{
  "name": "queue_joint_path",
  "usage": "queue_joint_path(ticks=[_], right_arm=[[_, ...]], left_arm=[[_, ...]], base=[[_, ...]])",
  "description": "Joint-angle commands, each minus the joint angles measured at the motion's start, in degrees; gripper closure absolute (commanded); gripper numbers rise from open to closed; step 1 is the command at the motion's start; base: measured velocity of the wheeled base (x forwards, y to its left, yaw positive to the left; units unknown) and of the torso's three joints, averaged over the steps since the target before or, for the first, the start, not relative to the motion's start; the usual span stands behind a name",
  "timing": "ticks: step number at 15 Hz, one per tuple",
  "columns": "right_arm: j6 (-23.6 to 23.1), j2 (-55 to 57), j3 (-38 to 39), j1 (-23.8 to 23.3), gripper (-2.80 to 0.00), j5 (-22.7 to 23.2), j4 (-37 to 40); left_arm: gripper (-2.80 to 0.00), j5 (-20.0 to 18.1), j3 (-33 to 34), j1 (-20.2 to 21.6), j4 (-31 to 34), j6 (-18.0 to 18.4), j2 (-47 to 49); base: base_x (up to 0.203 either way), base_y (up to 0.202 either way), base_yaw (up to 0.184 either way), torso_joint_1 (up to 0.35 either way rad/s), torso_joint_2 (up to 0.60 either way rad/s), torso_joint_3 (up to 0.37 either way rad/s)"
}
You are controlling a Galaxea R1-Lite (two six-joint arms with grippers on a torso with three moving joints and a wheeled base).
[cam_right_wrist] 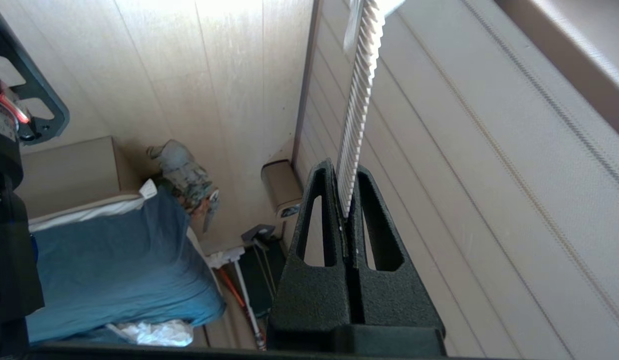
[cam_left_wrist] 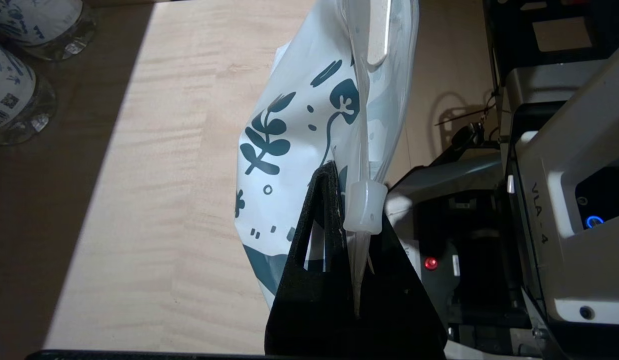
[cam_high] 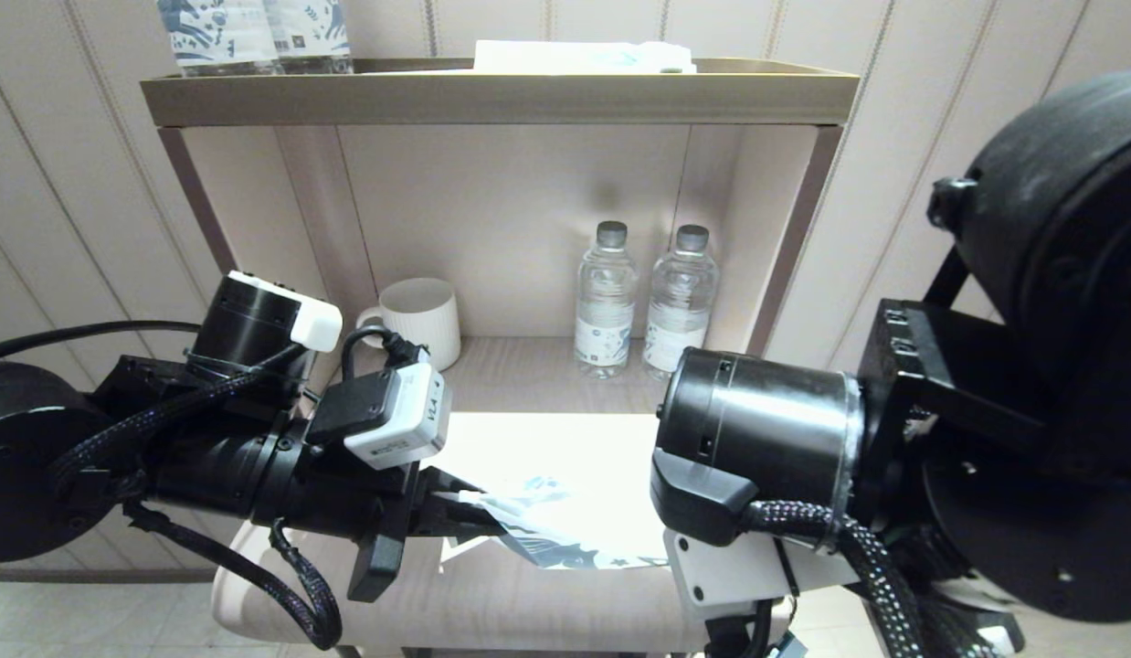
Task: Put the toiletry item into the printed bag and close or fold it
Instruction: Place the comb into the storage bag
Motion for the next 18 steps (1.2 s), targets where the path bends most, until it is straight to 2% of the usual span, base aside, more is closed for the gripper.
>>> queue_joint_path(ticks=[1, 6, 14, 18], right_arm=[[0.0, -0.3, 1.0, 0.0, 0.00, -0.1, -0.2], [0.9, -0.4, 0.2, 0.0, 0.00, -0.2, -0.8], [8.7, -2.4, 0.3, 0.0, 0.00, -0.3, -1.1], [9.1, -2.3, -0.3, -0.1, 0.00, -0.4, -1.8]], left_arm=[[0.00, -0.3, -0.4, 0.1, 0.0, 0.0, -0.2], [0.00, -0.3, -0.9, 0.1, 0.0, -1.4, -0.3], [0.00, -0.3, -2.3, 0.4, -0.1, -5.3, 0.1], [0.00, -0.5, -2.9, 0.7, -0.1, -6.6, 0.2]], base=[[0.000, 0.000, 0.000, 0.000, 0.00, 0.000], [0.000, 0.000, 0.000, 0.000, 0.00, 0.000], [0.000, 0.000, 0.000, 0.000, 0.00, 0.000], [0.000, 0.000, 0.000, 0.000, 0.00, 0.000]])
